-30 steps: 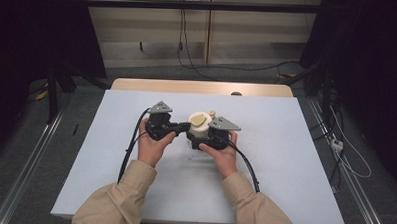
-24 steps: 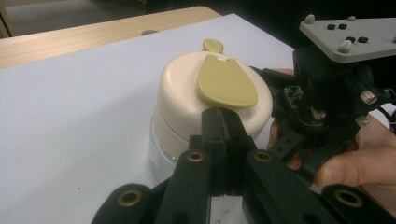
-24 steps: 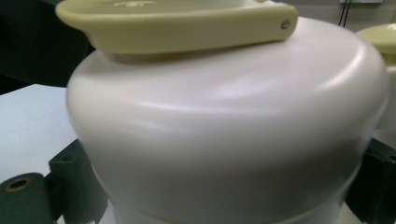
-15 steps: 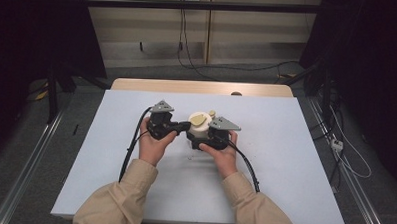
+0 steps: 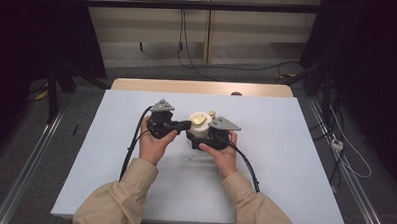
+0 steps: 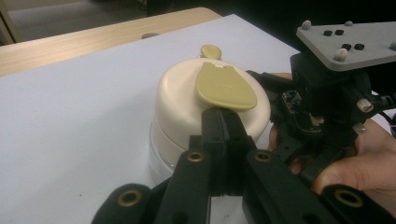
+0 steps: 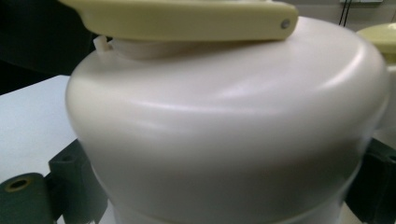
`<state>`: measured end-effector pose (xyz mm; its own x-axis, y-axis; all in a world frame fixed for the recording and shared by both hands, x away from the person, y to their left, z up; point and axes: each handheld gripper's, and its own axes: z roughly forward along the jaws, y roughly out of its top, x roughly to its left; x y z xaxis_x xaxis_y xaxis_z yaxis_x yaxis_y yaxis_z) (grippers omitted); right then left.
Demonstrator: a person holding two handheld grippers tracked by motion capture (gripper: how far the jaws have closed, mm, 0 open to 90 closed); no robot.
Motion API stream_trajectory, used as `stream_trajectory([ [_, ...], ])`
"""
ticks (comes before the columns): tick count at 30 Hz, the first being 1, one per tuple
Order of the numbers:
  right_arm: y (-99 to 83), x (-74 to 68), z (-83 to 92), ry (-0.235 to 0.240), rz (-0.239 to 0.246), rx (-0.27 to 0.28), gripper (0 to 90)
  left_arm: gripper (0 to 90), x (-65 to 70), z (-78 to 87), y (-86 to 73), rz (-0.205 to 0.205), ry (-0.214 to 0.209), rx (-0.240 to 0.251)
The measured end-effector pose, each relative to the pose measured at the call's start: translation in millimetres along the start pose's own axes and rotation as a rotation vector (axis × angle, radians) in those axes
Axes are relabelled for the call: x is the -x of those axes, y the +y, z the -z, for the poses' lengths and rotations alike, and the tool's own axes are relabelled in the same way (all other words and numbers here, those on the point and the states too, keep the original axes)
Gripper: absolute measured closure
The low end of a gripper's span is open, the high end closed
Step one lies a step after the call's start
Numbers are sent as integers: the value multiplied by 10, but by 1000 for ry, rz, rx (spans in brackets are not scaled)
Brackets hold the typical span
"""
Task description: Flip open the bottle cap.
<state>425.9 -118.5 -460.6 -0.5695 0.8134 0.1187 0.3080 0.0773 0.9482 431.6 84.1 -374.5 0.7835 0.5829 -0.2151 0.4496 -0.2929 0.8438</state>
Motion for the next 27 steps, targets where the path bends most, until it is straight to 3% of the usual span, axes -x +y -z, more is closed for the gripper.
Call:
stream_trajectory([
  [27, 4, -2, 1, -1, 1, -5, 66, 900, 21, -17, 107, -16, 10, 14],
])
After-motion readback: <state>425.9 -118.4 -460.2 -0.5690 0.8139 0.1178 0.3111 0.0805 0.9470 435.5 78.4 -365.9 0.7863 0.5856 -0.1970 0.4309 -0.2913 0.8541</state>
